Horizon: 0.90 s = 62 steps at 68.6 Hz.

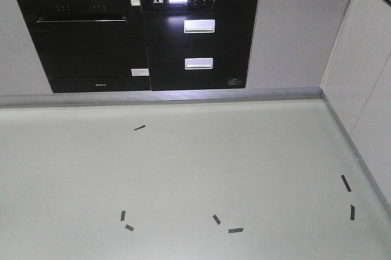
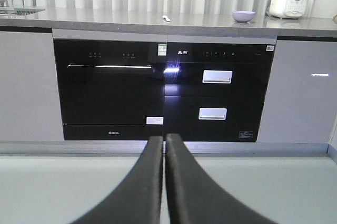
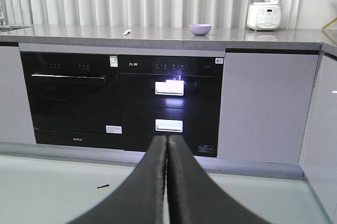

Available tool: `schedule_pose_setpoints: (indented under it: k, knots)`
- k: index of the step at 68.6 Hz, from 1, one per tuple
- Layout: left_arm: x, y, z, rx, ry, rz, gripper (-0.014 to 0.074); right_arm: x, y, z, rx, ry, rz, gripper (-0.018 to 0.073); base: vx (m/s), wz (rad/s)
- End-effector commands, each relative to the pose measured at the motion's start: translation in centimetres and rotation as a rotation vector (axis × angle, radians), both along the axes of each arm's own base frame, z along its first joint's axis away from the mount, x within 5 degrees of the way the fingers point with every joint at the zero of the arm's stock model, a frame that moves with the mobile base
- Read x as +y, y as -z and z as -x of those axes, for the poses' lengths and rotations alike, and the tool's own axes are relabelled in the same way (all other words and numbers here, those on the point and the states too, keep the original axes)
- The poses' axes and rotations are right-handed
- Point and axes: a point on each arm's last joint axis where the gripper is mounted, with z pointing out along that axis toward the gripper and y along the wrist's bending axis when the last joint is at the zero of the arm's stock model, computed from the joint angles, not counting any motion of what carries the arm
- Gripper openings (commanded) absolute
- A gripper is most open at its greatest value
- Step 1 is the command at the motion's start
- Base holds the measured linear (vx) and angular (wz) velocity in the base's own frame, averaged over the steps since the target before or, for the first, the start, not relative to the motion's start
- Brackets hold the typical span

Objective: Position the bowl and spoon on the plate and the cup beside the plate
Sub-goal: 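Drive the base toward the counter holding the spoon and bowl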

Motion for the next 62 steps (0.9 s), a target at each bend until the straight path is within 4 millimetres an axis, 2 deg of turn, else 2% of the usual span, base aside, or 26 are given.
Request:
schedule_pose_setpoints:
  k: [1,62]
  knots:
    - [-0.04,-1.64,0.23,-0.116,0.006,0.007,-0.0006,-0.05,-0.39,0.03,-0.068,0.007,0.001,-0.0011,0.09,-0.02]
    - [-0.04,-1.64,0.23,-0.116,0.006,0.007,-0.0006,-0.05,-0.39,0.03,-0.068,0.007,0.001,-0.0011,0.08,0.07]
